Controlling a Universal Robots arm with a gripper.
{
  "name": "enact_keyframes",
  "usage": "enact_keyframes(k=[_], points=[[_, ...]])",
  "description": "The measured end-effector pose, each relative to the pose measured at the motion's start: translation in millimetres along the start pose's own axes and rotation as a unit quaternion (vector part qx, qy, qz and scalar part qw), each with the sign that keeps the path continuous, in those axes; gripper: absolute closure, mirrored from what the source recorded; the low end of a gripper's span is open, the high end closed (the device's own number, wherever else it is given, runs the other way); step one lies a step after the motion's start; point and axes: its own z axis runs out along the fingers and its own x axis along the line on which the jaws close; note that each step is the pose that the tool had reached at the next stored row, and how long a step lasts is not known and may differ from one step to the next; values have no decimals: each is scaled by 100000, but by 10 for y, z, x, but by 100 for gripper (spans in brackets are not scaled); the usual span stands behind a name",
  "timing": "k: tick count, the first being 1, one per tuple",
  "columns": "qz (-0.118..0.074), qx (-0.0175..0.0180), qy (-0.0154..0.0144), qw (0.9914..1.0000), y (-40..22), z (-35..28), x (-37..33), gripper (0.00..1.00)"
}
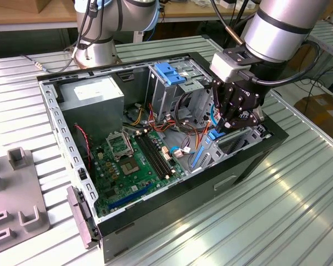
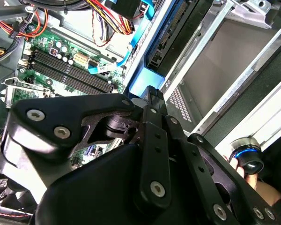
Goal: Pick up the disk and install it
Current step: 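Insert the first disk wire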
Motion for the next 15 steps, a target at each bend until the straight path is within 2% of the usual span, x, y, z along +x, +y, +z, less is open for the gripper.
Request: enact_keyframes(k=[4, 9, 13, 15], points=[[-7, 0, 2, 100000, -6, 0, 0, 90], [1, 1, 1, 100000, -46, 0, -2, 90], [-1, 3, -2, 100000, -87, 0, -4, 90], [2, 1, 6, 100000, -146, 2, -6, 90]])
